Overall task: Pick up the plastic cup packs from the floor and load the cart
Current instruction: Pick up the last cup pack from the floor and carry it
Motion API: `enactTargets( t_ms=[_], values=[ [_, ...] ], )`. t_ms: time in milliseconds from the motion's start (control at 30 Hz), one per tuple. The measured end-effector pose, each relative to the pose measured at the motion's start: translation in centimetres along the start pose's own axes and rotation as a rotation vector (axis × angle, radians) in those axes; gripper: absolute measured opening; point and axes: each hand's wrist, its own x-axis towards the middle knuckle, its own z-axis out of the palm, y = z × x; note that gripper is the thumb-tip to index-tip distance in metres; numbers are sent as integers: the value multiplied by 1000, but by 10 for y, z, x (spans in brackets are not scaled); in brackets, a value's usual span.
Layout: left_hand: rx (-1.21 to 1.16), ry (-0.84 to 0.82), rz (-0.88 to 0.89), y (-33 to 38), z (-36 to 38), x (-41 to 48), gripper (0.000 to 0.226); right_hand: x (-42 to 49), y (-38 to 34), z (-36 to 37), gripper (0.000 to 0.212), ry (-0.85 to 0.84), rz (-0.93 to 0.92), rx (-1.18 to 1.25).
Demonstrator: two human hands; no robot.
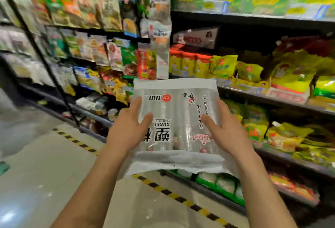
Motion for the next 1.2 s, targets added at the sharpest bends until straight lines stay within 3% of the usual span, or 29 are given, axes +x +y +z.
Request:
enactTargets(
  t_ms=[267, 567, 900, 1200],
  values=[
    [105, 305, -356, -104, -119, -90, 67, -14, -141, 106, 83, -282, -297, 163],
    [181, 504, -676, -193, -233, -217, 67, -85, -303, 185, 78, -496, -607, 214],
    [196, 641, -832, -284, -329, -329, 67, -184, -443, 248, 73, -638, -734, 230],
    [198, 701, -892, -386, -390, -349, 67, -208, -542, 345, 79, -716, -787, 208]
  ],
)
